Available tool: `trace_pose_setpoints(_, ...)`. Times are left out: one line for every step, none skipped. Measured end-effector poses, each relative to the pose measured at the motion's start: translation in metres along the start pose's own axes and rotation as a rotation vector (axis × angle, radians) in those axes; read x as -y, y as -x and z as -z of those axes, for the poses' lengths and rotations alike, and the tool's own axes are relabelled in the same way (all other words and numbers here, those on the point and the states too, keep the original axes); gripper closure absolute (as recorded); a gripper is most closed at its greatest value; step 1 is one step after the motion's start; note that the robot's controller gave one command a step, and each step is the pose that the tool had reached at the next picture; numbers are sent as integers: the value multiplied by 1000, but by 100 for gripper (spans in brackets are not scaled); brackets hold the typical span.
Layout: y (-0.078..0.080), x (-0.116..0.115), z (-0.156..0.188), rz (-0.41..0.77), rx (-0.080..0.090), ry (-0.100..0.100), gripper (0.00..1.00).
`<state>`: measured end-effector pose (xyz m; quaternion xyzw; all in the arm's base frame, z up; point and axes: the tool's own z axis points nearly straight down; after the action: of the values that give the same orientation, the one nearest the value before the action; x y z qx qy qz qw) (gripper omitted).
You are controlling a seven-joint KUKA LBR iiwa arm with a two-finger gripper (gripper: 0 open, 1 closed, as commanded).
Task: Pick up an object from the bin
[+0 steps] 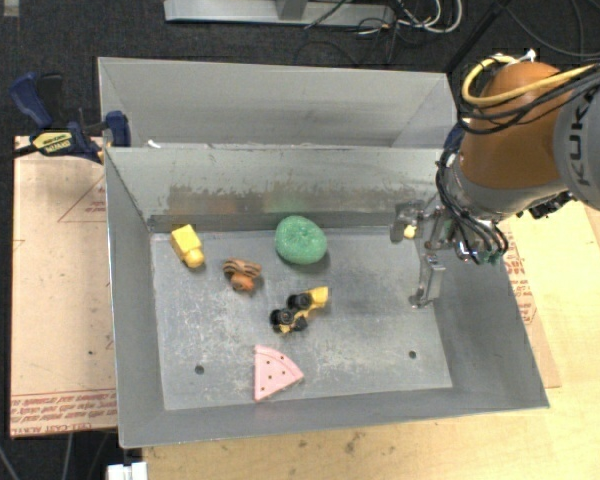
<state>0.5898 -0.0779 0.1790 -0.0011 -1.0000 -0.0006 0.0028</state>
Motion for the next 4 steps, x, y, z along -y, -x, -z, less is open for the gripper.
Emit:
trace_pose_setpoints(1, 0, 5, 2, 8, -1, 0)
trace_pose_setpoints(13, -26, -46, 61, 14, -2, 0)
trace_pose_setpoints(-23, -47, -101, 87, 9, 0, 0)
trace_pose_setpoints(12, -79, -110, -44, 4, 0, 0)
